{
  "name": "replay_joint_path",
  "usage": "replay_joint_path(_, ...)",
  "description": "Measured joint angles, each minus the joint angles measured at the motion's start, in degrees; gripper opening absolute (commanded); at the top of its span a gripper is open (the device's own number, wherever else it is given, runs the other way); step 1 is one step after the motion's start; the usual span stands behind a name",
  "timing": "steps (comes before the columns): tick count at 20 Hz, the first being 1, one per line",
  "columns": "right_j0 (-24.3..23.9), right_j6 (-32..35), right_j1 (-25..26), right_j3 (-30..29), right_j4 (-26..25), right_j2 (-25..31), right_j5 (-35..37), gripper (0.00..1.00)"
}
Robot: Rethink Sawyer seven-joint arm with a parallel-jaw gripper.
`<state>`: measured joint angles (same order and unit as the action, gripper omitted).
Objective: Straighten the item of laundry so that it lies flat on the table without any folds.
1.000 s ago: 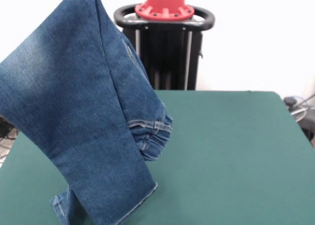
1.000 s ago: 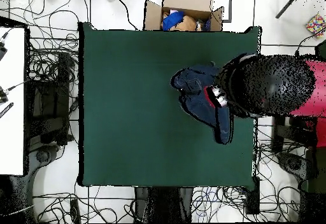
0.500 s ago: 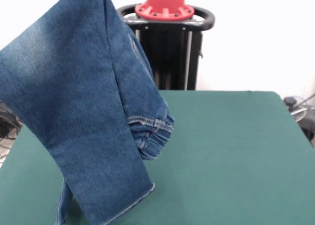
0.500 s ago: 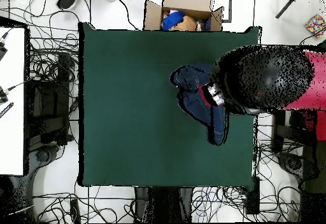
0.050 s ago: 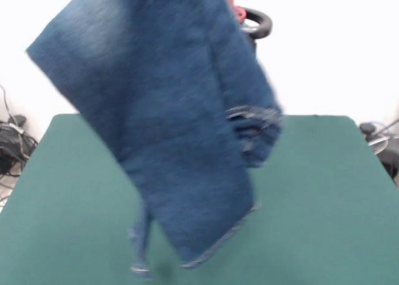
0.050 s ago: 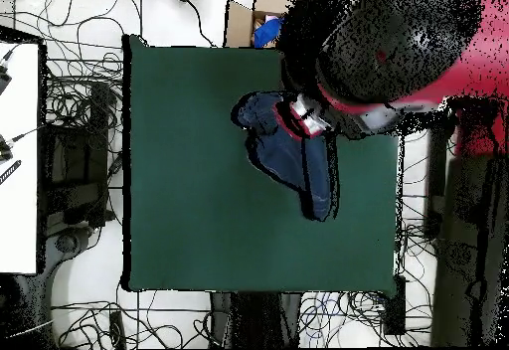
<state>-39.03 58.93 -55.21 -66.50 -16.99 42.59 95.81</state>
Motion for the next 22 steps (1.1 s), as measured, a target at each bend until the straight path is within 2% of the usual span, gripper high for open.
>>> replay_joint_path(1,0.70,0.00,0.50,1.49,-0.08,0.02,1.03,0.00)
replay_joint_path(3,3.67,0.00,3.03,8.17,-1.09,0.20,4.43,0.00)
replay_joint_path(8,7.70,0.00,7.36,17.72,-4.22,1.07,8.32,0.00)
replay_joint_path(9,9.56,0.00,9.66,22.37,-6.43,2.00,10.37,0.00)
replay_joint_path(14,13.25,0.00,14.83,31.64,-12.17,4.89,13.75,0.00)
replay_joint_path(15,14.62,0.00,17.12,35.01,-14.77,6.30,14.01,0.00)
replay_joint_path(22,17.54,0.00,24.77,43.80,-25.54,13.76,14.01,0.00)
